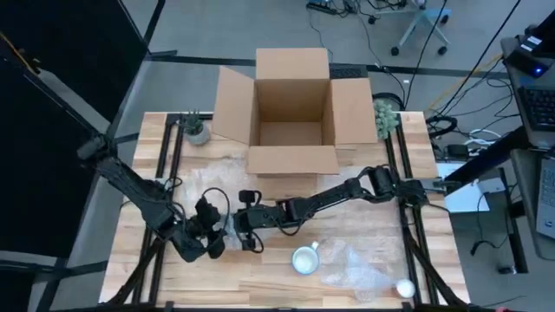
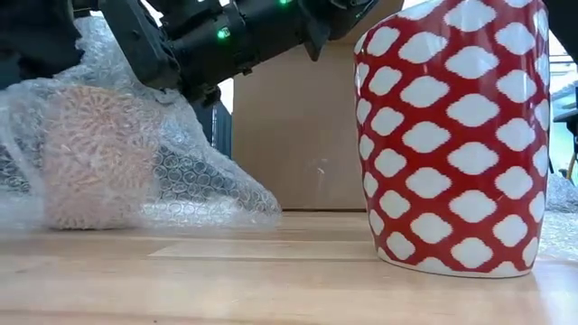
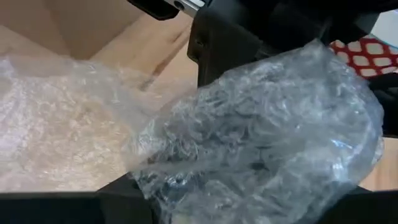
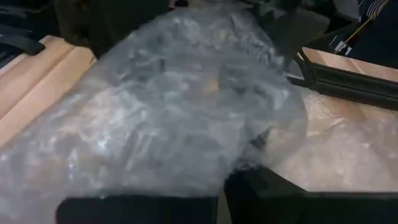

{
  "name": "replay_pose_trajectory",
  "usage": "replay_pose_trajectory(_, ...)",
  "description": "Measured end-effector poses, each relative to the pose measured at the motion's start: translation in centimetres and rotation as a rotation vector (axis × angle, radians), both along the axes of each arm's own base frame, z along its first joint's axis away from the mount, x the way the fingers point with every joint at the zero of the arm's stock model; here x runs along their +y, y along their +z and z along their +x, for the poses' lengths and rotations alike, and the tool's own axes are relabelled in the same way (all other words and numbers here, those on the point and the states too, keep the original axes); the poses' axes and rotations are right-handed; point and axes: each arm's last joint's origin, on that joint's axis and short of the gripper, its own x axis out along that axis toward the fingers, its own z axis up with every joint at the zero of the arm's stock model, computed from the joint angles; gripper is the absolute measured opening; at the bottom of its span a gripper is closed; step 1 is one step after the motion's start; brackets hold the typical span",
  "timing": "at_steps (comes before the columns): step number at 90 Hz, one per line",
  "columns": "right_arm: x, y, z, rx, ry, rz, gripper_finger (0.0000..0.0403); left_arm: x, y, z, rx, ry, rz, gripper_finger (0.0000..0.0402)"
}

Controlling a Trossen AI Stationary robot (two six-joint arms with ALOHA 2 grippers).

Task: Wrap mug
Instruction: Wrap the yellow mug with the left bubble wrap

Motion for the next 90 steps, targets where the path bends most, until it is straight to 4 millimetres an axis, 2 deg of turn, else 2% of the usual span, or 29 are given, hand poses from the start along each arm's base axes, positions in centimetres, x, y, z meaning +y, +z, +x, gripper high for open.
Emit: replay_pose_trajectory(90,-0.18,0.00,0.04,0.000,-0.021,0.047,0.0000,0.01,-0.41,-0.06,0.030,-0.013,0.006,0.0180)
